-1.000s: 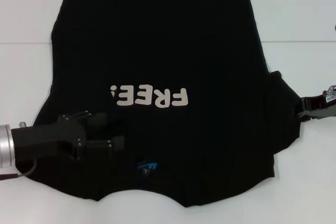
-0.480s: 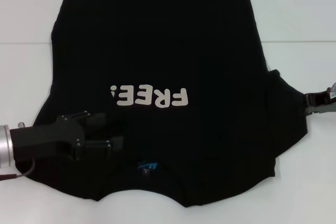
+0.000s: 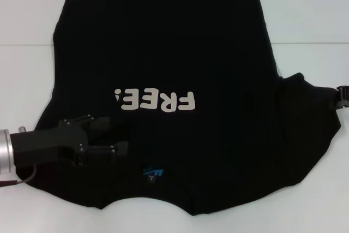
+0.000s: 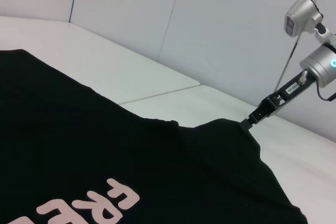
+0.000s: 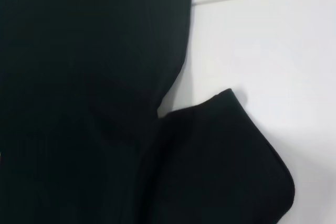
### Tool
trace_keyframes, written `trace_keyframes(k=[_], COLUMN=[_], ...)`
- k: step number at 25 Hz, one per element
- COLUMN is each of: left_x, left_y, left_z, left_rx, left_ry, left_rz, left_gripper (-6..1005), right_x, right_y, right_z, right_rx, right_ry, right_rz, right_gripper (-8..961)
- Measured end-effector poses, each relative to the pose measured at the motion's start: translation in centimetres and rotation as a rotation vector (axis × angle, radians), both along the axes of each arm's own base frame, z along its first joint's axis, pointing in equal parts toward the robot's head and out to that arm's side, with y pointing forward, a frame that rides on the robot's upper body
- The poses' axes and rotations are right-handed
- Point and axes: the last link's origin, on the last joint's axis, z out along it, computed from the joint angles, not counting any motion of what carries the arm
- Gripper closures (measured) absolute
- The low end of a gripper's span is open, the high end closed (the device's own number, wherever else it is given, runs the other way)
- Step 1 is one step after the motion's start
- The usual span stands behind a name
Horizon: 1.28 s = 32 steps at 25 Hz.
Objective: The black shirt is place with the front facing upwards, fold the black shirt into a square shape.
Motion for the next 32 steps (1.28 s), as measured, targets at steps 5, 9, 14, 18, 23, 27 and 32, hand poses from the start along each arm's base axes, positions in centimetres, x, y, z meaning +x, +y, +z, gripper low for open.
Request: trace_keyframes(k=[5,9,14,18,23,27,32], left_x=[0.0,0.0,0.1,0.1,0.1,0.0,0.0], left_y=[0.0,0.0,0.0,0.0,-0.1,-0.2,-0.2], left_z=[0.0,0.0,-0.1,-0.1,-0.2,-0.2,-0.2], left_rx=[0.000,0.000,-0.002,-0.002,-0.002,-0.001,-0.001], left_ry=[0.000,0.000,0.000,-0.001,-0.006,-0.015,-0.034], left_rz=[0.000,0.000,-0.003,-0.003,0.002,0.016,0.036], left_gripper=[43,44,45,45,46,47,48], right_x=[-0.1,-1.6,-4.7,-7.2,-10.1,-11.4,-11.4], right_y=[0.2,0.6,1.5,1.9,2.3,2.3,1.8], right_z=[0.7,0.3,-1.7,-3.9,-6.6,-7.8,-7.7], right_rx=[0.022,-0.006,-0.082,-0.150,-0.191,-0.218,-0.205], right_ry=[0.008,0.012,-0.011,-0.044,-0.066,-0.071,0.038], right_rz=[0.011,0.068,0.169,0.244,0.327,0.362,0.385], right_gripper=[949,948,946,944,942,940,938])
